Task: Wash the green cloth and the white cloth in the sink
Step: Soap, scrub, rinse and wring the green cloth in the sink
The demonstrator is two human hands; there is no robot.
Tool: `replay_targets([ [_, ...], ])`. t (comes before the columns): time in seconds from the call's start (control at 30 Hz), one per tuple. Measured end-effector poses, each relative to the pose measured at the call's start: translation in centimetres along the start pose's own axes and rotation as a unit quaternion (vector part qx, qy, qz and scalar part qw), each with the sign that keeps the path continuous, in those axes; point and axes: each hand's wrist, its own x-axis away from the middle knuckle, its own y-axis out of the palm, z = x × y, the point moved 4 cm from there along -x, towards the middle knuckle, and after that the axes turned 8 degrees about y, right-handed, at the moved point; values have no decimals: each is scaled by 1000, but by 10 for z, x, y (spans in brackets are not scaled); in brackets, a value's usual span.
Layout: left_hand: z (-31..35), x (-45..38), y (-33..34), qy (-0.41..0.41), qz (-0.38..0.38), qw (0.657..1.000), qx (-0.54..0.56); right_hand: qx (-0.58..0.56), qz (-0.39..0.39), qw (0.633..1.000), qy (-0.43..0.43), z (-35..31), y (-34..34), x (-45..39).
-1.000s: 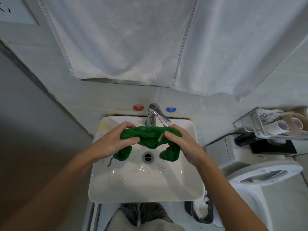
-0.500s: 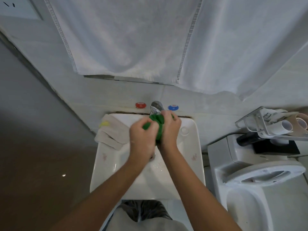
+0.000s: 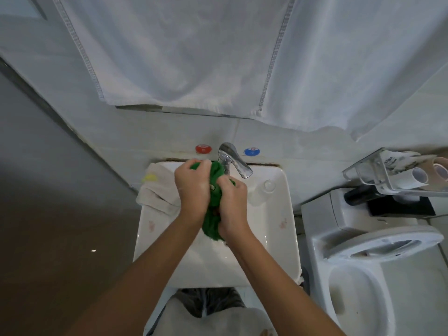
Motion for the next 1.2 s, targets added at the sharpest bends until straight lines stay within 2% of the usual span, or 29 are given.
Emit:
replay_targets([
  [0.07,1,7,1,10,-8,1000,11,23,13,1000,-15,-5,-1,-6],
  [0.2,2,8,0,-11,-21,1000,20,-13,55,998,-29,-10,4,-14],
  [0.33,4,-6,-11,-33,-74,996,22,16,-2,1000,-26,-12,1,-9],
  [0.47,15,-13,-21,-17,-155,987,-43,32,-73,996,-40,-21,-14,-3],
  [0.63,20,-17,-27,-22,-248,959,-135,160,-75,983,-46,-36,-29,-3],
  [0.7,22,-21,-32,5,-238,959,-156,190,-68,978,-50,-41,-34,-4],
  [0.77,24,-20,-34,27,-235,961,-146,164,-77,982,-48,-43,-36,-3],
  [0.9,22,-9,-28,100,-282,941,-158,160,-58,982,-78,-39,-37,-3],
  [1.03,20,0,-29,133,-291,934,-159,163,-43,981,-100,-42,-42,-4],
  [1.1,21,5,-25,149,-287,935,-149,167,-9,980,-110,-44,-44,-3],
  [1.2,20,15,-17,165,-240,946,-142,154,62,976,-144,-45,-37,-4],
])
